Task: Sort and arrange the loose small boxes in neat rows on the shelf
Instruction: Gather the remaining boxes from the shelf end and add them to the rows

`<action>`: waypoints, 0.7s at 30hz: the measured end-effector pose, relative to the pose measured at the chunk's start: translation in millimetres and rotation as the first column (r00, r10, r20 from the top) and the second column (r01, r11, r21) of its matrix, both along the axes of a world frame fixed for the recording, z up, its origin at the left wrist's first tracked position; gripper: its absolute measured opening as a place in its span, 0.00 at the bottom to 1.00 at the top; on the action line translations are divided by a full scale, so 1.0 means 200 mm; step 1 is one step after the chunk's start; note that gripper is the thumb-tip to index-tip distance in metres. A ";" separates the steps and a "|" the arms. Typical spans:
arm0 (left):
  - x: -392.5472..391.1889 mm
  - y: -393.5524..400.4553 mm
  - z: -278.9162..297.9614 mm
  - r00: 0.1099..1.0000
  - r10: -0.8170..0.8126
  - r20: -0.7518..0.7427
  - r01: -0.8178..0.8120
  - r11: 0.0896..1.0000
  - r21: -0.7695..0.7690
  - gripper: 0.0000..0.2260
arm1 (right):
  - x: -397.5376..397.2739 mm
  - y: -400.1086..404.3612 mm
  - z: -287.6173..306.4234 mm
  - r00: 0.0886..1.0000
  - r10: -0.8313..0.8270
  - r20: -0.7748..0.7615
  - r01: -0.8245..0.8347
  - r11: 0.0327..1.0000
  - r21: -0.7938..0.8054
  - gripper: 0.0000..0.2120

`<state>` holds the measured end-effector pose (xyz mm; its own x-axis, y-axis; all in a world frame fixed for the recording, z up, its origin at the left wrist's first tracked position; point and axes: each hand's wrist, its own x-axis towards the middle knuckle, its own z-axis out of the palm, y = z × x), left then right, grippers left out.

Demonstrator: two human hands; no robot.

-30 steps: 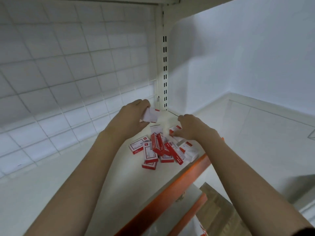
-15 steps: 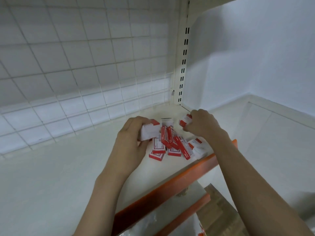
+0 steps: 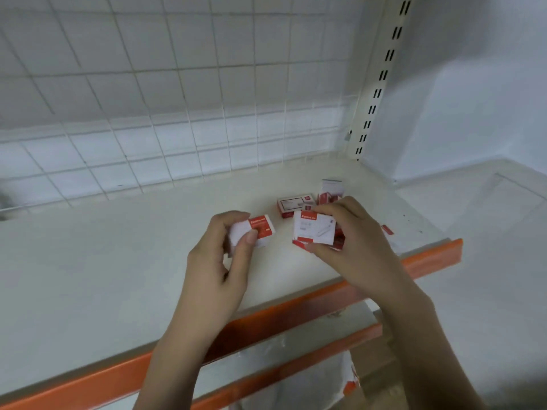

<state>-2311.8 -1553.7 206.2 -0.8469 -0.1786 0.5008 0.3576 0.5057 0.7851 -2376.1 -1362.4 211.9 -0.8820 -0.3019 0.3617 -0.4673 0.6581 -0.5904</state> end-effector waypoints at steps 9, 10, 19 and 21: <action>0.17 -0.47 0.03 0.997 -0.015 -0.075 0.008 0.995 -0.098 0.11 | 0.09 -0.41 0.00 0.994 0.086 -0.073 -0.082 0.995 0.056 0.20; 0.19 -0.52 0.03 0.996 -0.035 -0.079 0.029 0.996 -0.079 0.10 | 0.11 -0.48 0.00 0.992 0.098 -0.078 -0.093 0.994 0.058 0.20; 0.41 -1.12 0.04 0.996 -0.072 -0.044 0.070 0.997 -0.039 0.11 | 0.37 -1.11 0.01 0.988 0.146 -0.054 -0.147 0.989 -0.009 0.19; 0.47 -1.24 0.04 0.997 -0.068 -0.042 0.065 0.995 -0.074 0.13 | 0.44 -1.23 0.00 0.989 0.142 -0.048 -0.142 0.990 -0.012 0.19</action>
<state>-2217.5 -1801.4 215.0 -0.8322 -0.0846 0.5480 0.4262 0.5346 0.7298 -2287.7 -1607.6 212.5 -0.8125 -0.4169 0.4076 -0.5830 0.5742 -0.5749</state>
